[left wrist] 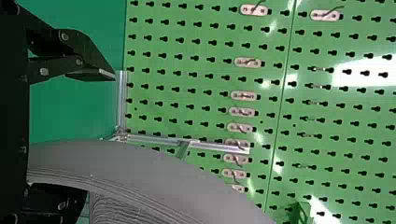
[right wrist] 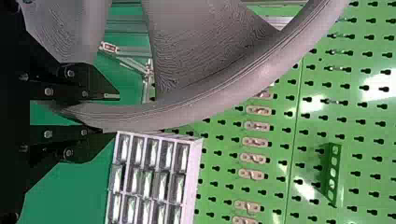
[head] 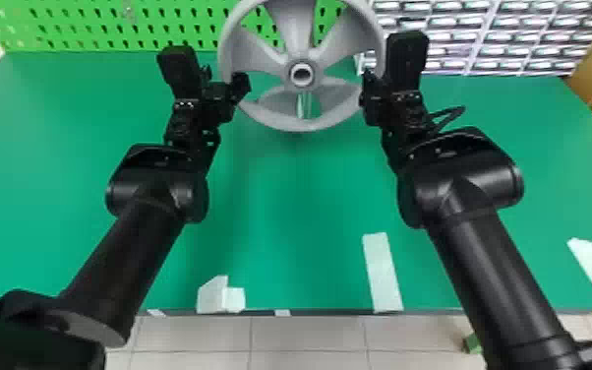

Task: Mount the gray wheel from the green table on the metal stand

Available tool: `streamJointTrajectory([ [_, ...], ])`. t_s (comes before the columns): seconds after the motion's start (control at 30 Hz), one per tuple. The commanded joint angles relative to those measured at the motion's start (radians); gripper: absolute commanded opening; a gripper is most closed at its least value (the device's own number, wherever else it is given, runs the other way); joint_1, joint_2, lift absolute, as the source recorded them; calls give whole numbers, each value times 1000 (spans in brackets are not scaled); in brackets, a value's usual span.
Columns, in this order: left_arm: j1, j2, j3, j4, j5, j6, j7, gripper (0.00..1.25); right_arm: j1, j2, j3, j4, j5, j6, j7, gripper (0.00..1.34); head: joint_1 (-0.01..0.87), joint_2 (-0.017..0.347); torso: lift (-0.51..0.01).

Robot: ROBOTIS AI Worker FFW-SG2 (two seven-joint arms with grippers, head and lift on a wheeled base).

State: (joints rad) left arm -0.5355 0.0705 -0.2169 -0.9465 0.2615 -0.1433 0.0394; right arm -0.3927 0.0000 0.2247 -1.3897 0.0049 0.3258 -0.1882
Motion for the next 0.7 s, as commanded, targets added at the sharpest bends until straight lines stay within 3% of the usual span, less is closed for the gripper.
streamJointTrajectory([
  [0.0,2,0,-1,0,4,-7,14,609,1,1,-2,0,0,-1,-74,252,867,52,-100],
  [0.07,3,0,-2,0,5,-9,13,618,1,1,-4,0,0,-1,-74,264,867,52,-100],
  [0.2,5,0,-7,0,15,-15,10,669,1,1,-4,0,0,-4,-74,460,867,52,-100],
  [0.4,6,0,-10,0,24,-24,8,781,1,1,-5,0,-2,-5,-74,523,867,52,-100],
  [0.47,9,0,-13,0,31,-30,7,795,3,1,-5,0,-5,-8,-74,592,867,52,-100],
  [0.67,12,0,-27,0,51,-50,2,805,3,1,-4,11,-14,-25,-74,606,867,52,-100],
])
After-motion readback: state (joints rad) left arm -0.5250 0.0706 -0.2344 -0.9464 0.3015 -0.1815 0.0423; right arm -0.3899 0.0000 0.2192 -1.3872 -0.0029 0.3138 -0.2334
